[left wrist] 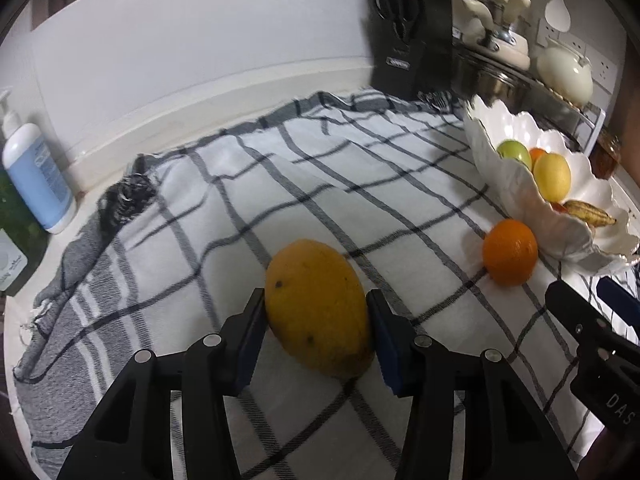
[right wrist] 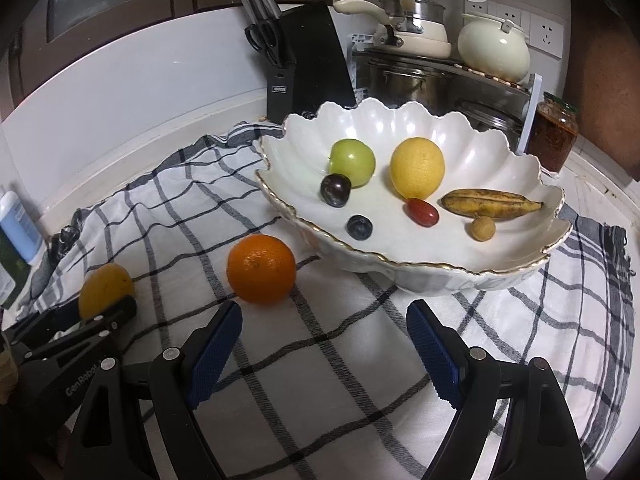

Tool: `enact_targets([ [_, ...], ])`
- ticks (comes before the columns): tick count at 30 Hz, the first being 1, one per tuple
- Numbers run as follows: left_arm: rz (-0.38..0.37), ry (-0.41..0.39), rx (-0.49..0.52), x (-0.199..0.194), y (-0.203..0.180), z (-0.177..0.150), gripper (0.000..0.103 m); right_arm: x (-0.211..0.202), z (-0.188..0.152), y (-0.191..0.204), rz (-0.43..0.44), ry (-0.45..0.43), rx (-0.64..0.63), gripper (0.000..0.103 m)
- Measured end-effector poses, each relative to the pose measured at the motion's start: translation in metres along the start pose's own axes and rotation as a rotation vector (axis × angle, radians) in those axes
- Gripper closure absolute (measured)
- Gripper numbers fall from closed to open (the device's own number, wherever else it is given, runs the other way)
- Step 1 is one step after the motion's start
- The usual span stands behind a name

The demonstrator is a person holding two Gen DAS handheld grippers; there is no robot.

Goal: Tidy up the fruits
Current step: 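Grasp the yellow mango with the left tool while the right tool grasps the orange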

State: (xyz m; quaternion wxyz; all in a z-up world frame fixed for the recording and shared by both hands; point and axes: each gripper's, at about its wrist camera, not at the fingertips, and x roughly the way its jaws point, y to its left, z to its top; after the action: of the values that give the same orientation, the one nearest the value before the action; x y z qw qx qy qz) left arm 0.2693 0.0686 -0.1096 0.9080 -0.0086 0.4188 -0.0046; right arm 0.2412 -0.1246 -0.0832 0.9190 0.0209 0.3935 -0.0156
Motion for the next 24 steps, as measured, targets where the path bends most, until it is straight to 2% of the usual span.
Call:
enact_targets([
  [7,0.047,-0.061,-0.053,-0.01,0.021,0.004,0.056,0.003,0.006,0.016,0.021,-0.012,-0.028,0.018],
  [20,0.025,-0.071,-0.109,-0.011,0.041,0.007,0.058,0.033,0.014,0.033,0.058,0.042,0.013,0.017],
  [23,0.023,-0.068,-0.121,-0.011,0.044,0.008,0.058,0.042,0.016,0.035,0.066,0.062,0.024,0.021],
  [24,0.023,-0.066,-0.124,-0.01,0.044,0.007,0.058,0.046,0.016,0.036,0.068,0.07,0.026,0.026],
])
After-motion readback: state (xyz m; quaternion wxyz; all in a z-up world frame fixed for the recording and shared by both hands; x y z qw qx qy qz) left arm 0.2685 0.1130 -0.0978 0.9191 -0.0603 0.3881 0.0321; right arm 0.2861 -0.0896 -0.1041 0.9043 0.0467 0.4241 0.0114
